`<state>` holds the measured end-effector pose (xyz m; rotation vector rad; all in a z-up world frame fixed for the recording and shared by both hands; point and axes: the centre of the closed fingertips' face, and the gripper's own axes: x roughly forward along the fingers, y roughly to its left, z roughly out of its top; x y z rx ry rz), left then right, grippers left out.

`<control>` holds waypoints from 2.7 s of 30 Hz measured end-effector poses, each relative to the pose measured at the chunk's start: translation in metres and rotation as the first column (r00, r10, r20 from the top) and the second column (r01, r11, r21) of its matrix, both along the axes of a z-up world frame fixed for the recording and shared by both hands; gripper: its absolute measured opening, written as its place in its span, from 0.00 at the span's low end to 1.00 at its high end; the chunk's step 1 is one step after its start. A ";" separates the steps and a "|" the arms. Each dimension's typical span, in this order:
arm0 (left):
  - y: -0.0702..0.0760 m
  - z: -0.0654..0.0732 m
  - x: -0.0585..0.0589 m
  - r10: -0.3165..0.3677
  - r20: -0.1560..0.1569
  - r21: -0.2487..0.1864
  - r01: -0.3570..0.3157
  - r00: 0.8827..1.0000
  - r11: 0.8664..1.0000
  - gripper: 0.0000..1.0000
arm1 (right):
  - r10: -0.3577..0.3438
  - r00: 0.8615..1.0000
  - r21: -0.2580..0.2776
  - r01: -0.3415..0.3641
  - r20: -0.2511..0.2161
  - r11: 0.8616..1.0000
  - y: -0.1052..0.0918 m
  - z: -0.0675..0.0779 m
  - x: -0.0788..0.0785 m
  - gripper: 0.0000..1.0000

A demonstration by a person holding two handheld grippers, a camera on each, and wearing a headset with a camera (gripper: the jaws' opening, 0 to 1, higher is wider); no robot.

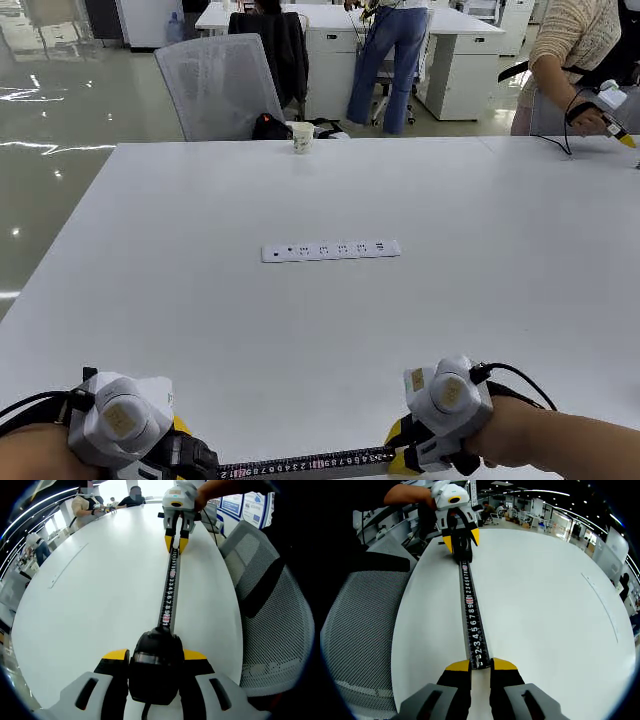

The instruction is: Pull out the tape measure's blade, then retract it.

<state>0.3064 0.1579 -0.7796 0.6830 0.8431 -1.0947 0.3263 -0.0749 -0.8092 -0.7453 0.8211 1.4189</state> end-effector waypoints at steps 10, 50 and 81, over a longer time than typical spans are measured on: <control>0.001 0.000 0.000 0.001 -0.002 0.001 -0.001 1.000 1.000 0.34 | -0.006 1.000 0.002 0.006 -0.002 1.000 -0.003 0.001 -0.001 0.10; 0.000 0.000 0.005 0.019 -0.012 -0.044 -0.020 1.000 0.999 0.35 | -0.016 1.000 -0.001 0.016 -0.017 1.000 -0.014 0.002 0.000 0.12; -0.001 0.008 -0.002 -0.049 -0.018 0.011 0.049 0.999 0.999 0.38 | 0.091 0.994 -0.068 -0.087 0.061 0.994 -0.017 0.009 -0.001 0.15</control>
